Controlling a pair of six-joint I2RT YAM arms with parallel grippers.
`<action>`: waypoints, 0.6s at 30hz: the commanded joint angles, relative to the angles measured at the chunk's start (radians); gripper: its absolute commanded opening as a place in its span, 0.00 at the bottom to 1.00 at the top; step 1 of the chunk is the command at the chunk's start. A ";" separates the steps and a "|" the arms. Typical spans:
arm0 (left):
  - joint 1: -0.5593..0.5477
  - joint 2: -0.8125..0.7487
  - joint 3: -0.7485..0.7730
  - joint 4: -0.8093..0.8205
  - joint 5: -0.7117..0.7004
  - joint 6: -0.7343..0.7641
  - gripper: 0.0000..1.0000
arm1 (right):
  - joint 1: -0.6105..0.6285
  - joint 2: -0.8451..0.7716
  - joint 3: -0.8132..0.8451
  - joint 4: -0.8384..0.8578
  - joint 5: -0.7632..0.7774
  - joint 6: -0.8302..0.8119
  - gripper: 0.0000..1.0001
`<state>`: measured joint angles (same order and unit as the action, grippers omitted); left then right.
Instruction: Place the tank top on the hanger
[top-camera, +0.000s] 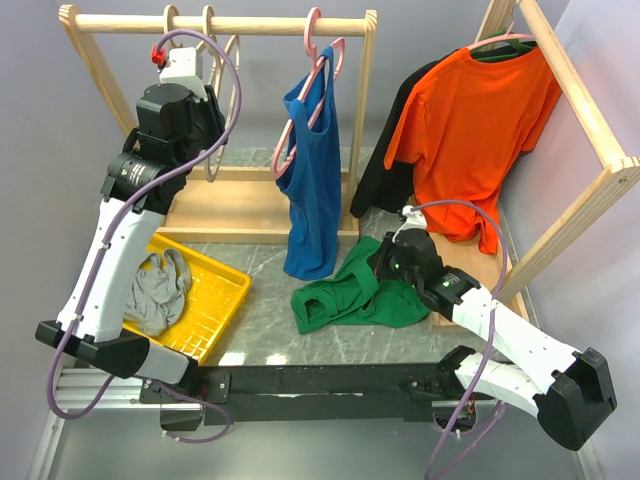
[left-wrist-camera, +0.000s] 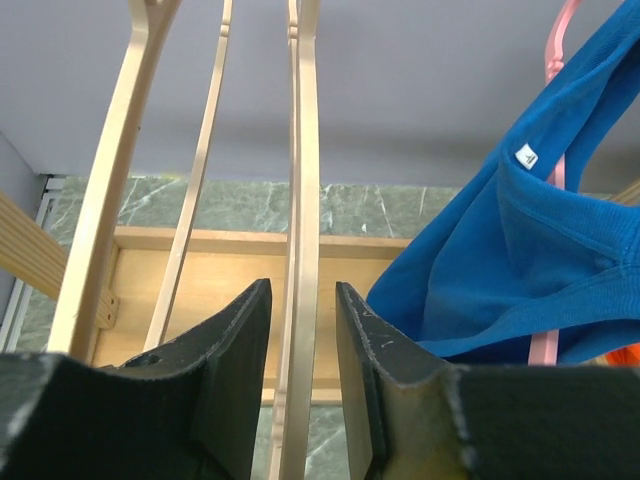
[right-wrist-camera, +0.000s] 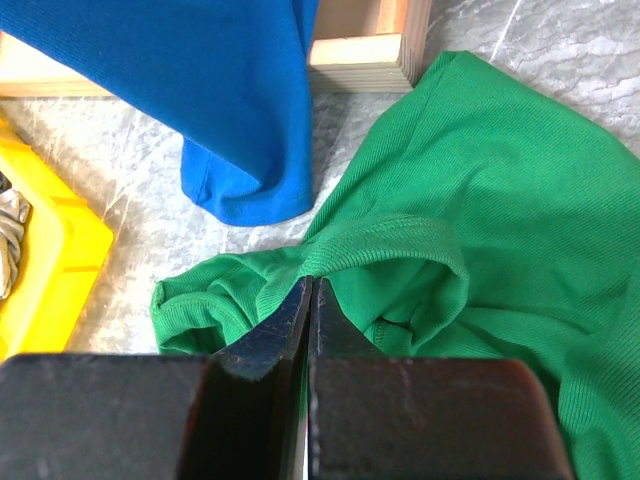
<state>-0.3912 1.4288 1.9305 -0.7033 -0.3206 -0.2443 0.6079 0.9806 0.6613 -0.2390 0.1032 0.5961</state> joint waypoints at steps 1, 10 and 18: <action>0.003 -0.008 -0.010 0.024 -0.014 0.027 0.37 | -0.005 -0.016 0.006 0.018 0.001 -0.022 0.00; 0.003 -0.070 -0.022 0.122 0.006 0.062 0.08 | -0.005 -0.019 0.015 0.009 -0.008 -0.033 0.00; 0.002 -0.152 -0.076 0.245 0.064 0.102 0.01 | -0.005 -0.020 0.023 0.010 -0.007 -0.036 0.00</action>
<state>-0.3912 1.3556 1.8637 -0.6243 -0.3008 -0.1841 0.6079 0.9787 0.6609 -0.2401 0.0990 0.5777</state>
